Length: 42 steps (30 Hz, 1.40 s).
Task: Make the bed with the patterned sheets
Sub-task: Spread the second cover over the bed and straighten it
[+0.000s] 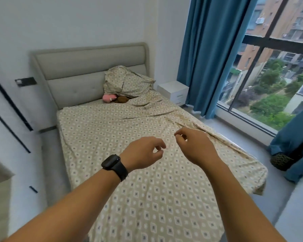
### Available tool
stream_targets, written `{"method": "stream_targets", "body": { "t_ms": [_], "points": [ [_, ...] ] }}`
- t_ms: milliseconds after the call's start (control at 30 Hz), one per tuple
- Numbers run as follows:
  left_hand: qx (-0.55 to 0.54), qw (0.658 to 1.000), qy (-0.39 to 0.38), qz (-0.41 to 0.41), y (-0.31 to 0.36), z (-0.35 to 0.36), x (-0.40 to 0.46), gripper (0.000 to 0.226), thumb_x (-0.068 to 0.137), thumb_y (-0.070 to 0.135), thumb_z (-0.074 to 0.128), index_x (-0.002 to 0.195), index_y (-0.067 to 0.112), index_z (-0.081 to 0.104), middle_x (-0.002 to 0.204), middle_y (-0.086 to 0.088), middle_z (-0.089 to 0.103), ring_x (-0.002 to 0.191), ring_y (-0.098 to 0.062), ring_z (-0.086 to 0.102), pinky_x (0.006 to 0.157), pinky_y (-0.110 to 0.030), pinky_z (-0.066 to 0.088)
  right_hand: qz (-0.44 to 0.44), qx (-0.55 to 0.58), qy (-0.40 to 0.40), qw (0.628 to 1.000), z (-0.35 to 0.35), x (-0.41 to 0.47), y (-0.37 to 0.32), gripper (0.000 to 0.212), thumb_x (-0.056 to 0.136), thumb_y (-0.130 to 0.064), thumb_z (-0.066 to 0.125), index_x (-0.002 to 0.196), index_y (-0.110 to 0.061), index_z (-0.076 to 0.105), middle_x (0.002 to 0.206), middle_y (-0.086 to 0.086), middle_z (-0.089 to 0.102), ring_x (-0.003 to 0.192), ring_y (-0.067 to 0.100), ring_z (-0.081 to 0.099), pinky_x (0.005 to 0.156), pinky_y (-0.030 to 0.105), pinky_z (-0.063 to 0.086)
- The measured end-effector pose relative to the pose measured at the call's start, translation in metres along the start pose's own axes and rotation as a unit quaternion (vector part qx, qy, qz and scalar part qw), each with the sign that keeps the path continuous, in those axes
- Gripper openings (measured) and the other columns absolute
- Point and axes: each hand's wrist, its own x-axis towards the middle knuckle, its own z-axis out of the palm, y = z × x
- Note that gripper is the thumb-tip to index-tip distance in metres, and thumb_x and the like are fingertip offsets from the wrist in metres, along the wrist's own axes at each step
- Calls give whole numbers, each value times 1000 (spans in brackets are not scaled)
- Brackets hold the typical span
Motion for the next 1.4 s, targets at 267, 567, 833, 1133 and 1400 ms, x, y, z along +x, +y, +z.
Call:
{"method": "stream_targets", "body": {
  "t_ms": [267, 567, 833, 1133, 1400],
  "points": [
    [-14, 984, 41, -172, 26, 31, 9, 24, 99, 44, 51, 120, 41, 63, 115, 21, 64, 101, -1, 59, 89, -32, 53, -115, 38, -102, 987, -3, 62, 43, 24, 100, -39, 48, 113, -35, 67, 102, -12, 68, 84, 12, 62, 77, 39, 57],
    [-1, 961, 84, -262, 36, 38, -49, 24, 99, 46, 50, 120, 44, 61, 109, 28, 61, 98, 3, 59, 86, -31, 54, -208, 63, -193, 957, 15, 34, 41, 25, 100, -44, 48, 116, -37, 66, 101, -15, 69, 87, 6, 62, 78, 35, 55],
    [-70, 975, 76, -197, 90, 80, 12, 24, 99, 44, 52, 120, 41, 64, 110, 24, 64, 98, 0, 61, 89, -36, 54, -170, -20, -140, 975, -26, 33, 106, 26, 100, -40, 46, 114, -35, 67, 102, -14, 69, 91, 11, 63, 78, 37, 55],
    [-8, 974, 29, -226, 115, 122, 111, 28, 100, 45, 47, 125, 42, 60, 119, 22, 63, 105, 0, 58, 91, -33, 52, -188, 12, -154, 970, -18, 113, 190, 26, 100, -38, 44, 112, -33, 67, 101, -16, 69, 88, 8, 62, 74, 33, 52],
    [-36, 963, 54, -261, 160, 149, 226, 28, 100, 44, 48, 124, 40, 62, 118, 21, 64, 105, -3, 59, 89, -33, 52, -208, -14, -185, 960, -41, 208, 272, 25, 100, -39, 46, 112, -33, 67, 102, -12, 69, 88, 12, 63, 75, 35, 53]
  ]
}}
